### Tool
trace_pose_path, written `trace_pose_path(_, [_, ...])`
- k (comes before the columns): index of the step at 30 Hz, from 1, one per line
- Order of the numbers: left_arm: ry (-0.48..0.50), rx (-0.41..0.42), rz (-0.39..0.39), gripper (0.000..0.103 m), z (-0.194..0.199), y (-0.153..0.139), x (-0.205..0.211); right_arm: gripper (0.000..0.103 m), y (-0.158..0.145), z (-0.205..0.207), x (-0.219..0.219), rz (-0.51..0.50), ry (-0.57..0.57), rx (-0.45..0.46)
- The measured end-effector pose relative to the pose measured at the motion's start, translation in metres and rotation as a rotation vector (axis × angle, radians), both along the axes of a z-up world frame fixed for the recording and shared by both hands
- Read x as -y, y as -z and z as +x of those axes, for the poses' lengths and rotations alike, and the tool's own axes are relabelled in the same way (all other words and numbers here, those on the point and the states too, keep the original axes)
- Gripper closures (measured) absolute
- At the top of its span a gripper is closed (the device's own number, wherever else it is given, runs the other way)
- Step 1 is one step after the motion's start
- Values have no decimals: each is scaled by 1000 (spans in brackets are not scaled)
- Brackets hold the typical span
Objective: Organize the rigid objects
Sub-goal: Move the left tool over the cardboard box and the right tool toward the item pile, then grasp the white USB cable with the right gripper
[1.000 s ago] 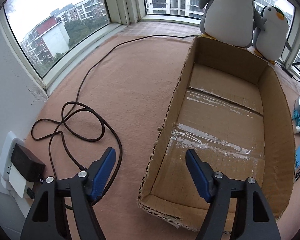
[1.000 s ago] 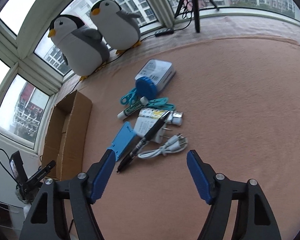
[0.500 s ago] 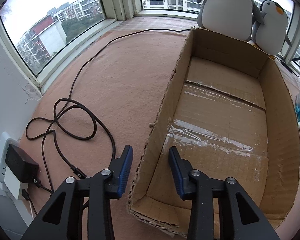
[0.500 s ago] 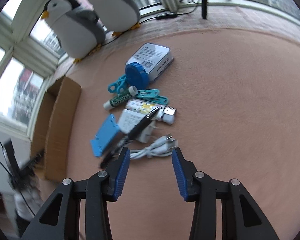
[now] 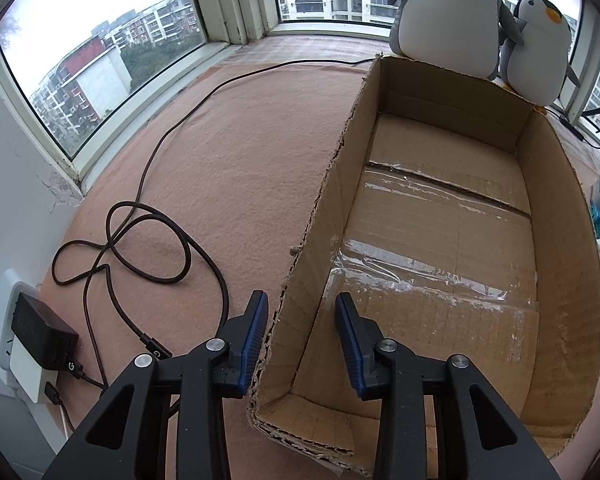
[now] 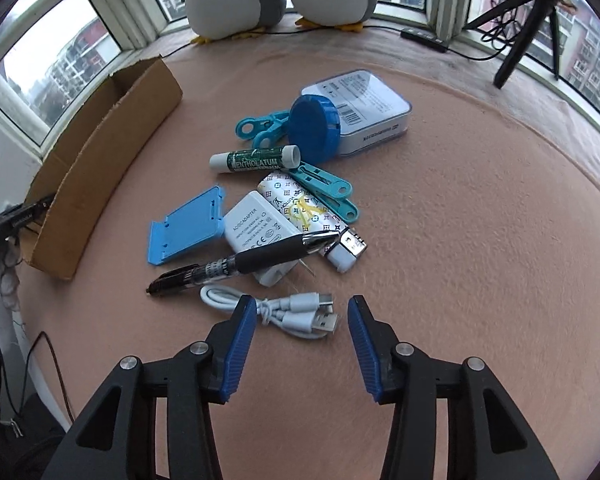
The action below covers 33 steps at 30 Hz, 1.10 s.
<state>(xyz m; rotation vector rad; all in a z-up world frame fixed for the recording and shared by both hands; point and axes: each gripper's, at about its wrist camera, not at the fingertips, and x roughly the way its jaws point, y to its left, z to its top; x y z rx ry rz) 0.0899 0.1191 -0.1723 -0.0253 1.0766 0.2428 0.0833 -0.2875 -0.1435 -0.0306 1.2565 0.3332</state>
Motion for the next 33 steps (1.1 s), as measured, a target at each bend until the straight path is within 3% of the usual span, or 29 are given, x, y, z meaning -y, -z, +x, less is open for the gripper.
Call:
trace_pose_path(6, [-3, 1, 12, 65, -1, 0, 3, 56, 7, 12, 4, 63, -28, -28])
trace_pose_path(16, [-1, 1, 25, 65, -1, -1, 6, 57, 7, -13, -16, 90, -167, -90])
trace_pose_path(25, [-1, 3, 17, 65, -2, -1, 4, 57, 10, -17, -32, -20, -168, -14])
trace_pose_path(31, [-5, 3, -7, 65, -2, -2, -1, 70, 11, -20, -53, -111, -185, 23])
trace_pose_path(33, [-2, 1, -16, 68, -1, -2, -2, 80, 9, -23, -51, -129, -178, 31])
